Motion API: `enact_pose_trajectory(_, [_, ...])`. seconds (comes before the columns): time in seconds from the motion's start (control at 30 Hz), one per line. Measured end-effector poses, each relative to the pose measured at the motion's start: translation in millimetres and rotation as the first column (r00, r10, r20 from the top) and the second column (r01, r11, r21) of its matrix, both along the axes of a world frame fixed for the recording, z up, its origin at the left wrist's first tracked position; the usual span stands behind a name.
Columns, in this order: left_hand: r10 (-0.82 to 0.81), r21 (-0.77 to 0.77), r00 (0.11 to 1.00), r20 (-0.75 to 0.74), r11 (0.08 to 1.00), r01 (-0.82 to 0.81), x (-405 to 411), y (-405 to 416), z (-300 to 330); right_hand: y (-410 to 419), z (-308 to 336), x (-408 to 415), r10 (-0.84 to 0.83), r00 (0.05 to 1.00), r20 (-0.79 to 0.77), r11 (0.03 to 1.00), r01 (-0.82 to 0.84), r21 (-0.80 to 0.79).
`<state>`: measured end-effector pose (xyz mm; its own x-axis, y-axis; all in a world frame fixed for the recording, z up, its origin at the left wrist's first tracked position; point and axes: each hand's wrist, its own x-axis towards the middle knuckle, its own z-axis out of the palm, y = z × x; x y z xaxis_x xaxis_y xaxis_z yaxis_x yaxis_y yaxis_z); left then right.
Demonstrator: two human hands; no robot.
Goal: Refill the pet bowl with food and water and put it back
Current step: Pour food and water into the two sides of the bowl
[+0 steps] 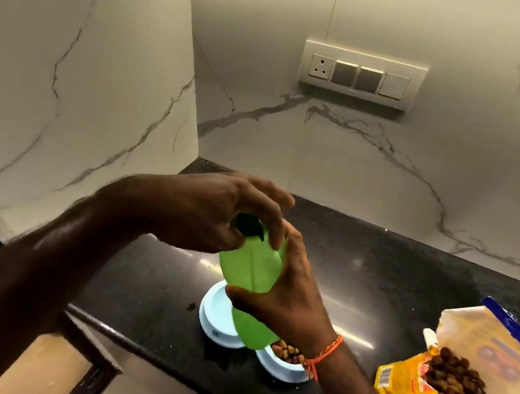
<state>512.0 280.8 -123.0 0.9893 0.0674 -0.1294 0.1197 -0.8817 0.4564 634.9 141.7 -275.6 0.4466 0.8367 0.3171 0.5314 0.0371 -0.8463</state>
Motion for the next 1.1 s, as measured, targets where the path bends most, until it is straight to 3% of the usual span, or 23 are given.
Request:
enact_pose_trajectory(0.07, [0.051, -0.049, 0.999, 0.001, 0.997, -0.051, -1, 8, 5, 5, 4, -4, -0.018, 1.000, 0.000, 1.000, 0.018, 0.019])
enact_pose_trajectory(0.17, [0.243, 0.311, 0.967, 0.071, 0.916, -0.253, 0, 27, 9, 16, 9, -11, -0.086, 0.996, 0.022, 0.996, 0.086, 0.014])
enact_pose_trajectory(0.23, [0.303, 0.389, 0.944, 0.134, 0.860, -0.331, -2, 29, 11, 23, 9, -18, -0.098, 0.994, 0.039, 0.995, 0.098, -0.007])
enact_pose_trajectory(0.37, [0.153, 0.324, 0.982, 0.112, 0.928, -0.182, -13, 34, 7, 39, 0, -31, -0.114, 0.992, 0.046, 0.993, 0.114, 0.015])
enact_pose_trajectory(0.47, [-0.006, 0.071, 1.000, 0.006, 0.997, 0.006, -27, 46, 12, 48, 0, -42, -0.143, 0.989, 0.043, 0.990, 0.143, 0.005])
enact_pose_trajectory(0.53, [0.057, 0.152, 0.997, 0.049, 0.986, -0.064, -31, 52, 12, 54, 1, -49, -0.145, 0.987, 0.065, 0.989, 0.145, 0.012])
enact_pose_trajectory(0.6, [0.208, 0.386, 0.977, 0.045, 0.899, -0.209, -28, 56, 14, 60, 3, -56, -0.146, 0.984, 0.102, 0.989, 0.145, 0.012])
enact_pose_trajectory(0.63, [0.232, 0.438, 0.973, -0.002, 0.874, -0.208, -29, 57, 14, 63, 3, -59, -0.144, 0.984, 0.106, 0.990, 0.144, 0.007])
enact_pose_trajectory(0.7, [0.113, 0.386, 0.993, -0.018, 0.917, -0.098, -29, 62, 11, 68, 2, -63, -0.153, 0.984, 0.096, 0.988, 0.154, -0.005])
enact_pose_trajectory(0.77, [-0.051, 0.237, 0.998, -0.027, 0.970, 0.056, -34, 68, 8, 71, 1, -65, -0.183, 0.981, 0.062, 0.983, 0.184, -0.008])
enact_pose_trajectory(0.83, [-0.080, 0.099, 0.997, 0.020, 0.992, 0.078, -40, 72, 6, 73, -3, -64, -0.220, 0.975, 0.017, 0.975, 0.220, 0.018])
enact_pose_trajectory(0.9, [0.030, 0.179, 0.994, 0.104, 0.983, -0.049, -42, 77, 0, 75, -5, -65, -0.243, 0.970, -0.015, 0.970, 0.243, 0.026])
enact_pose_trajectory(1.0, [0.253, 0.436, 0.962, 0.101, 0.858, -0.271, -38, 78, -6, 79, -7, -69, -0.254, 0.967, 0.011, 0.967, 0.253, 0.009])
enact_pose_trajectory(1.1, [0.127, 0.349, 0.988, 0.087, 0.925, -0.150, -39, 79, -12, 81, -7, -75, -0.245, 0.969, 0.030, 0.969, 0.246, -0.007])
